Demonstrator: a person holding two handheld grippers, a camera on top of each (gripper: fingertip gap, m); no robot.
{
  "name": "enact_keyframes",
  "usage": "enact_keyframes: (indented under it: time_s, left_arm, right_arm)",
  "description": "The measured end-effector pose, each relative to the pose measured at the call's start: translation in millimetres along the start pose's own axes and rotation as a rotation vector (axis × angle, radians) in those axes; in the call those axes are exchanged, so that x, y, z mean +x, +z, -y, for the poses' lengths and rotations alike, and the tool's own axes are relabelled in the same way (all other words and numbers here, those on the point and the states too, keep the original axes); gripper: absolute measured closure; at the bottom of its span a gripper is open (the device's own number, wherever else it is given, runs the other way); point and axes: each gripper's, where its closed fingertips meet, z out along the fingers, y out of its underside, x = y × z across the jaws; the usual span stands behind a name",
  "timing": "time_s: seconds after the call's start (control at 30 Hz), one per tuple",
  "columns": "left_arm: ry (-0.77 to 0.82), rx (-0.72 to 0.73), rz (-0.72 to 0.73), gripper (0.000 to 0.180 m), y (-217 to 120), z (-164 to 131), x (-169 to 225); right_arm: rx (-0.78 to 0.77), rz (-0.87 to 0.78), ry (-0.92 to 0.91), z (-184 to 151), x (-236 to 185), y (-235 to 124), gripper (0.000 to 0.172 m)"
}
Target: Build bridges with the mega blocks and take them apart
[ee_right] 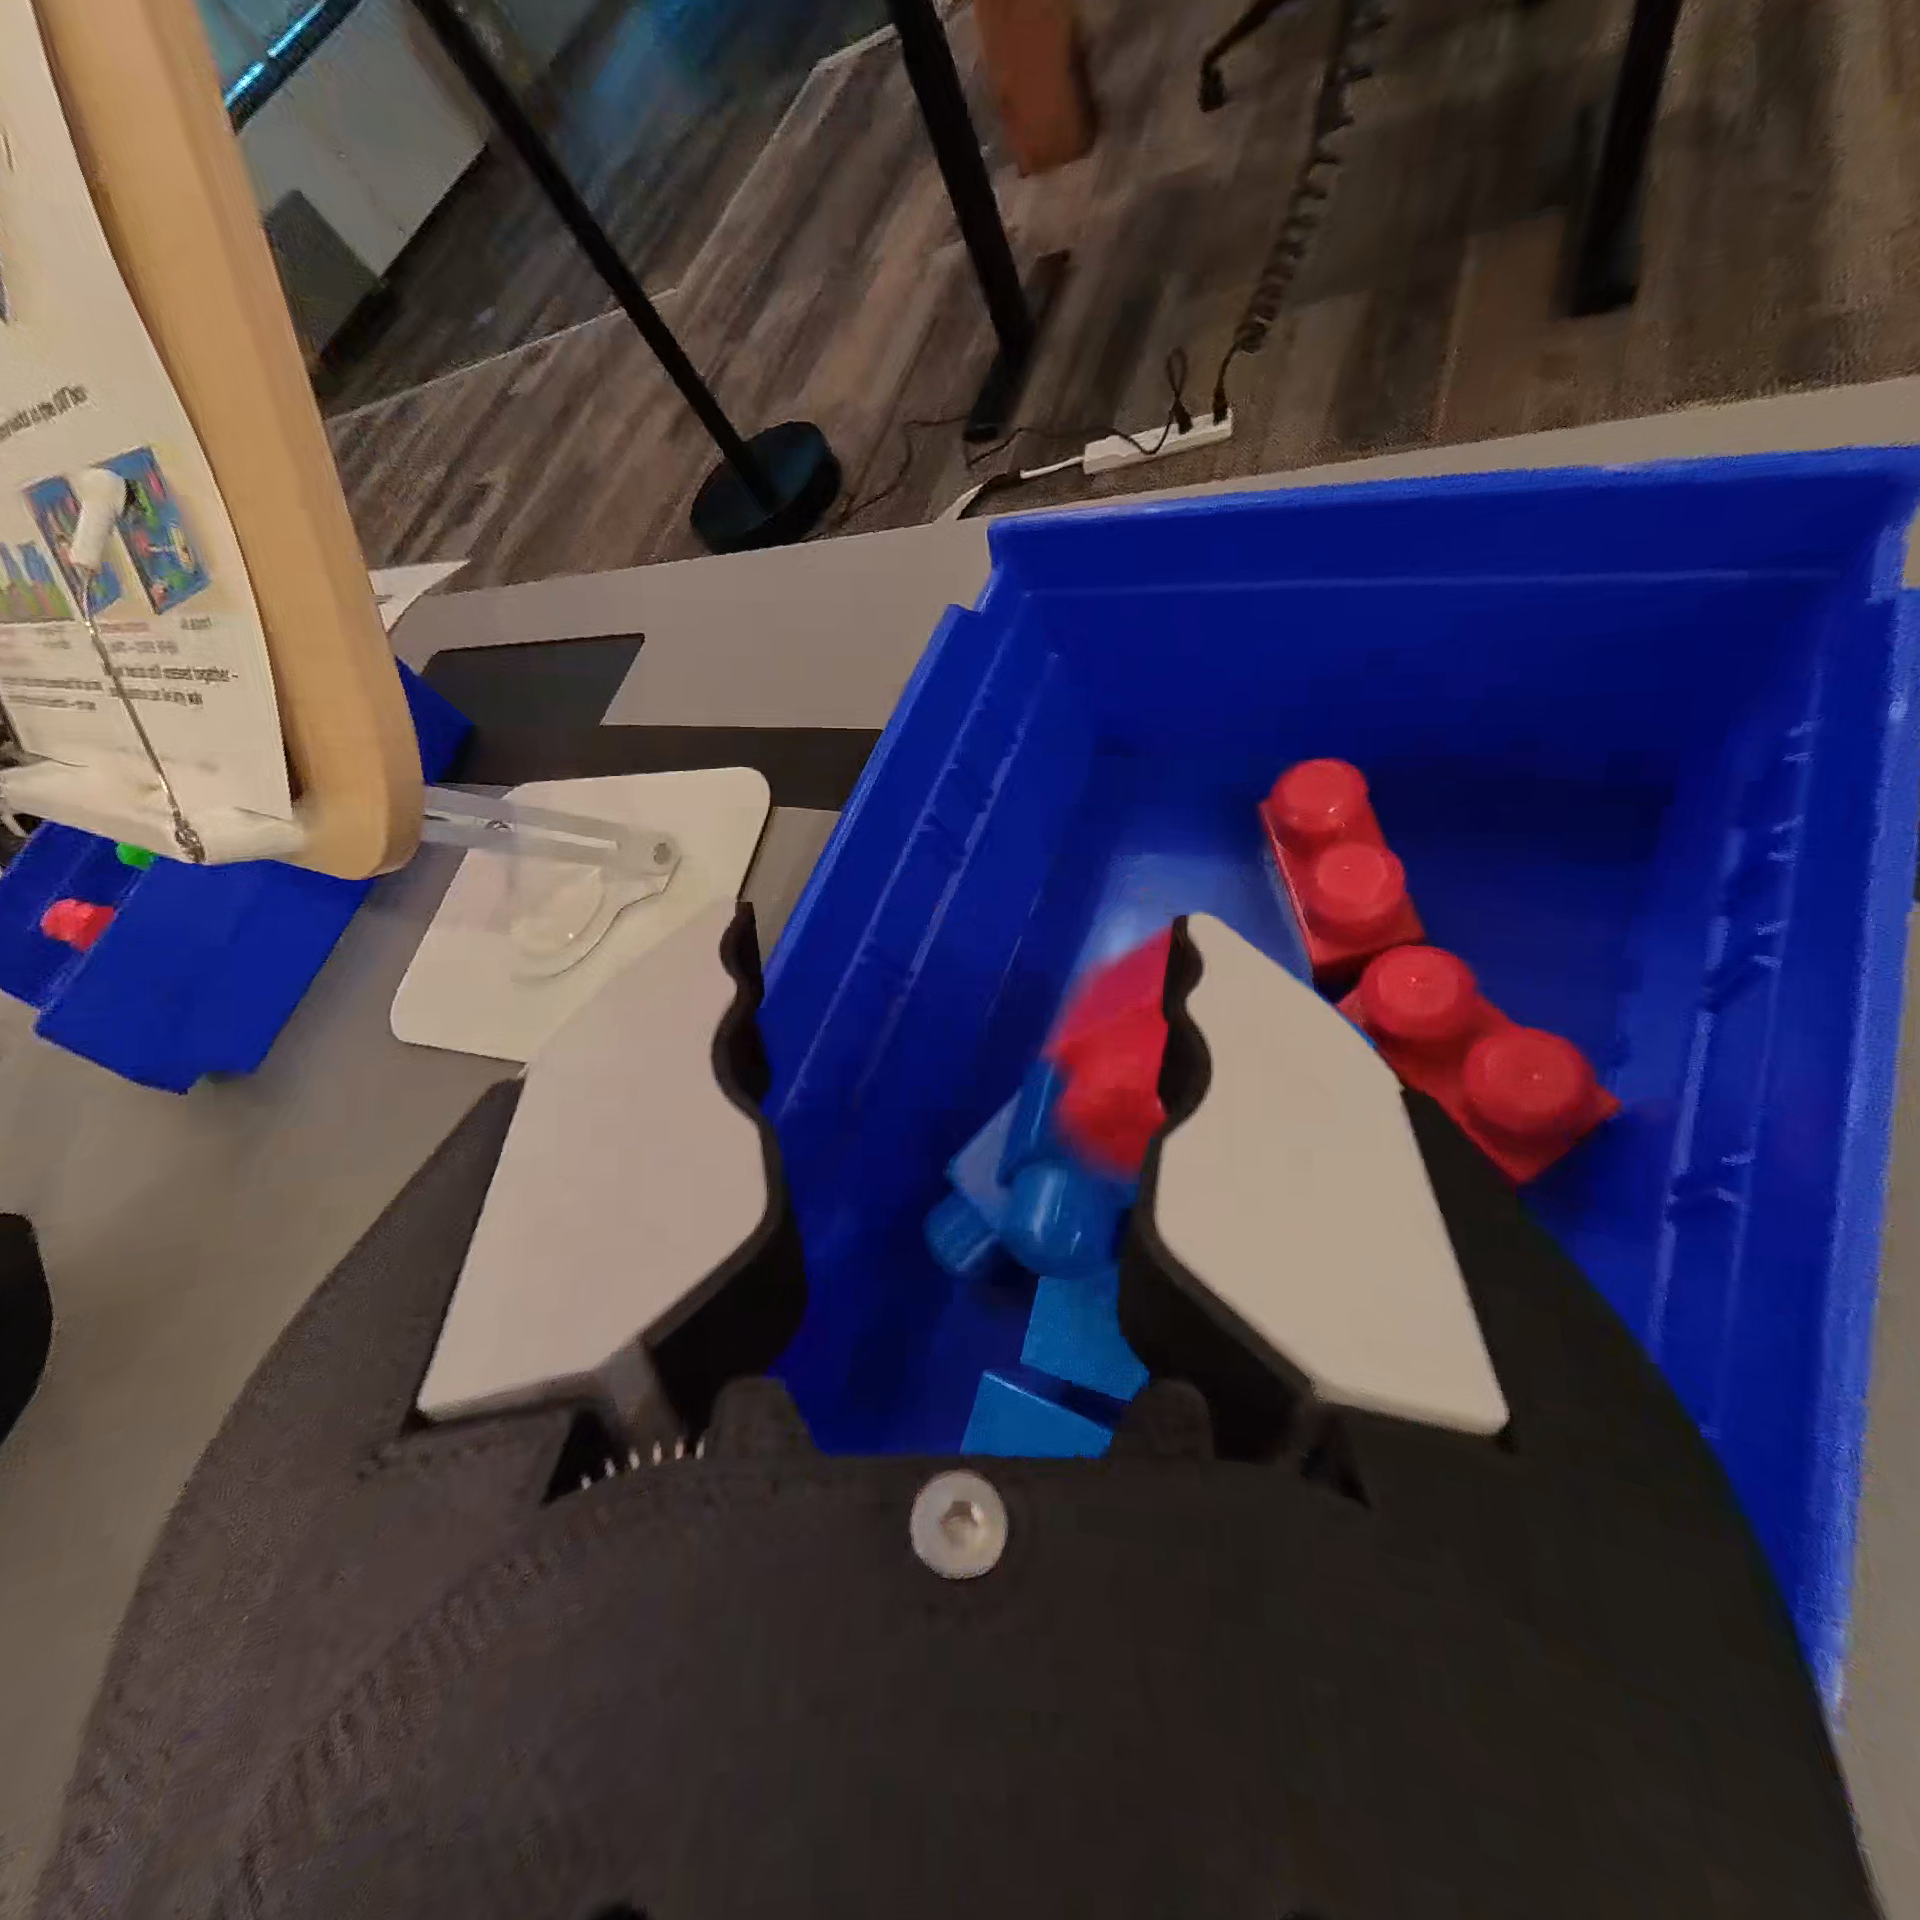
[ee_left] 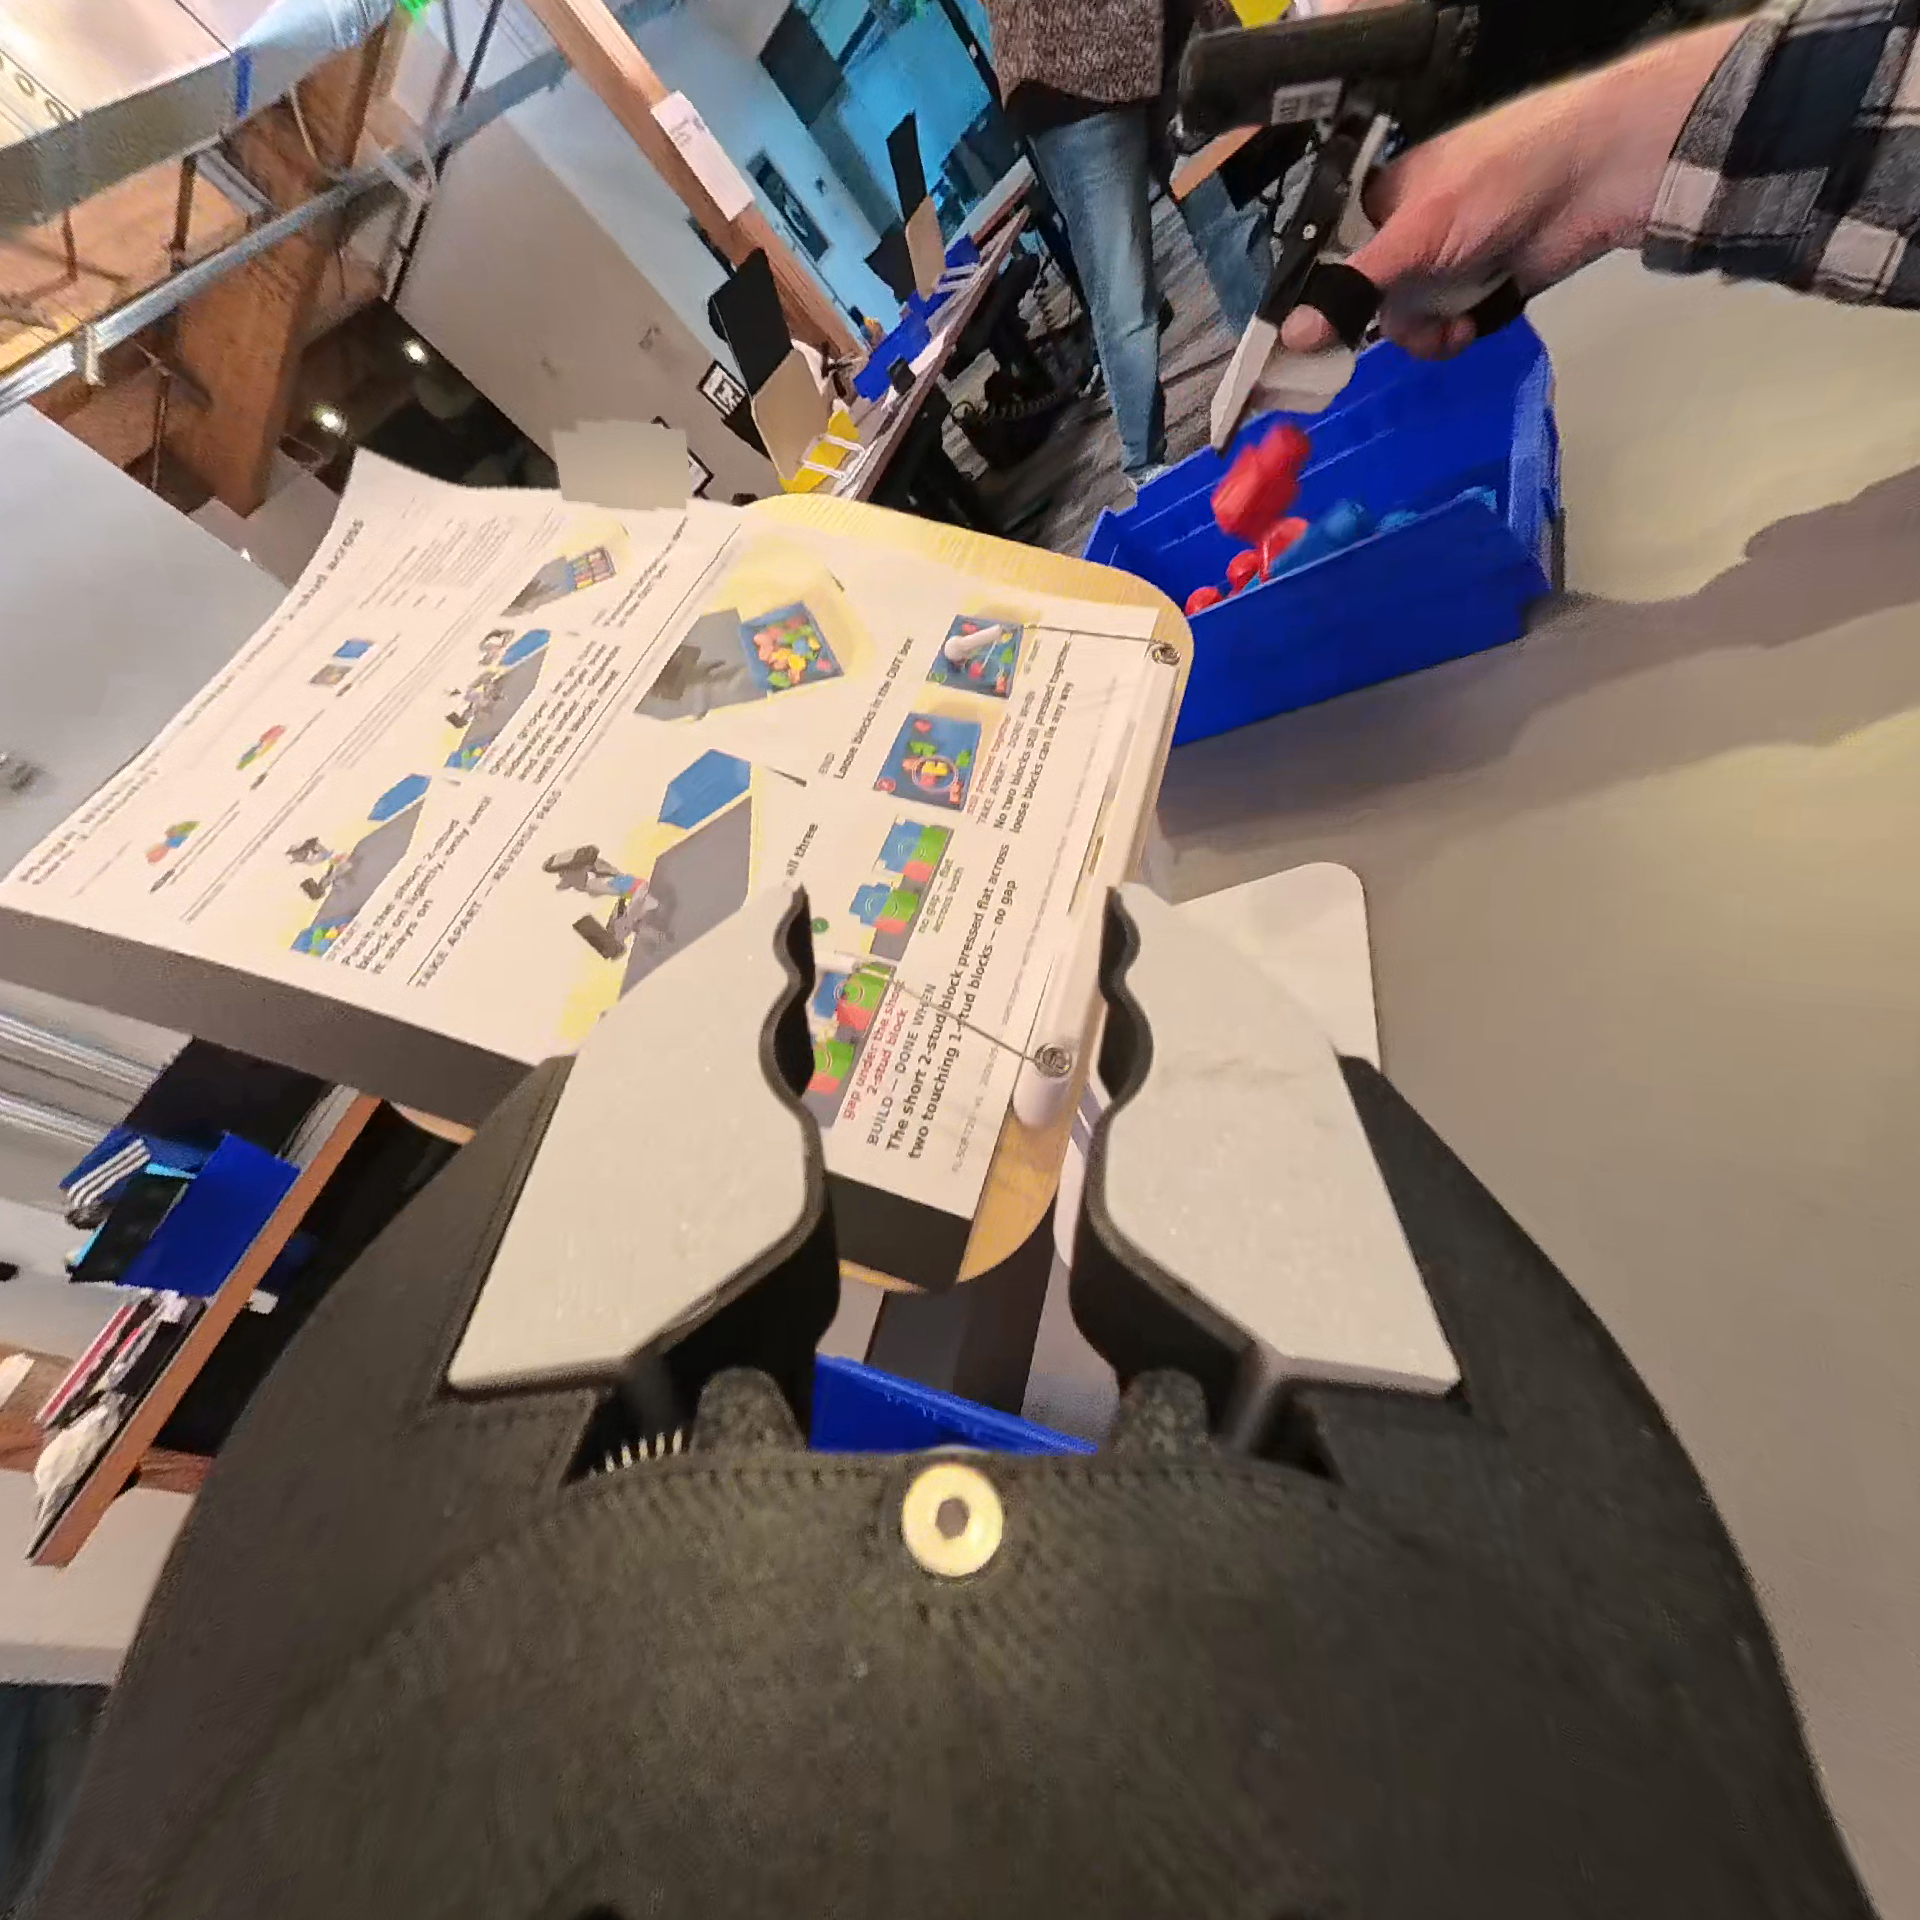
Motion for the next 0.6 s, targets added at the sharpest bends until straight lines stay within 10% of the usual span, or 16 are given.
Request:
enact_keyframes:
  time_s: [0.27, 0.6]
  left_arm:
    - [-0.034, -0.148, 0.047, 0.125, -23, -37, -18]
    - [-0.191, -0.557, 0.025, 0.119, -43, -171, -22]
  right_arm:
    - [0.144, 0.023, -0.128, 40, -45, -35, 0.115]
    - [0.149, 0.131, -0.180, 44, -88, -26, 0.117]
